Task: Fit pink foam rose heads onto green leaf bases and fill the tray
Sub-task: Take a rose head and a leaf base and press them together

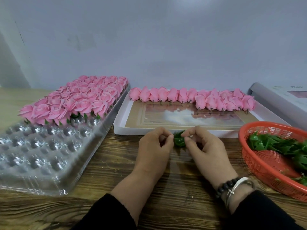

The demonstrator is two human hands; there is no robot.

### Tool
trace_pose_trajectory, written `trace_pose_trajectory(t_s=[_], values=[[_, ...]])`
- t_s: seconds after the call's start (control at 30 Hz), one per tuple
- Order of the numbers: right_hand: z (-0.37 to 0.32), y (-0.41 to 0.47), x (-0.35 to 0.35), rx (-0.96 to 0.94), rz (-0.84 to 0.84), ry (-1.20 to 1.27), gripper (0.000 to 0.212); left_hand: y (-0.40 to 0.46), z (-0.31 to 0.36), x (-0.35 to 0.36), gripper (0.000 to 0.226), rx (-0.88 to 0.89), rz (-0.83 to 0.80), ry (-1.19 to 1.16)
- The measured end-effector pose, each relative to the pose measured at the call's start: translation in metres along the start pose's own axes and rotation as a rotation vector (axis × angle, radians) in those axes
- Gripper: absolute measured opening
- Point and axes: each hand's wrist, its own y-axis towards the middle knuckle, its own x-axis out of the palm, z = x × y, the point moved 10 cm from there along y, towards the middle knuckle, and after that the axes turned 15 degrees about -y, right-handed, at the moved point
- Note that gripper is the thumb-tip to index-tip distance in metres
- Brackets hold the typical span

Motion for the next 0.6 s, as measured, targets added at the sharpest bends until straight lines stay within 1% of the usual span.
trace_pose_trajectory(t_s=[0.03, 0.13, 0.2, 0.37, 0.53, 0.6], values=[[0.002, 0.001, 0.001, 0.016, -0.002, 0.021, 0.015, 0.003, 0.005, -0.001, 0.018, 0.030, 0.014, 0.000], [0.010, 0.002, 0.001, 0.073, -0.002, 0.079, 0.026, 0.020, 0.020, -0.001, 0.017, 0.105, 0.034, 0.026], [0.013, 0.003, 0.000, 0.098, 0.003, 0.091, 0.032, 0.038, 0.023, 0.003, 0.017, 0.109, 0.024, 0.054], [0.016, 0.002, -0.004, 0.137, 0.043, 0.140, 0.035, 0.096, 0.007, 0.027, 0.025, -0.048, -0.001, 0.055], [0.017, 0.002, -0.003, 0.155, 0.024, 0.189, 0.037, 0.143, -0.018, 0.076, 0.033, -0.179, -0.097, 0.120], [0.019, 0.003, -0.006, 0.170, 0.037, 0.198, 0.037, 0.157, -0.031, 0.095, 0.024, -0.230, -0.130, 0.157]])
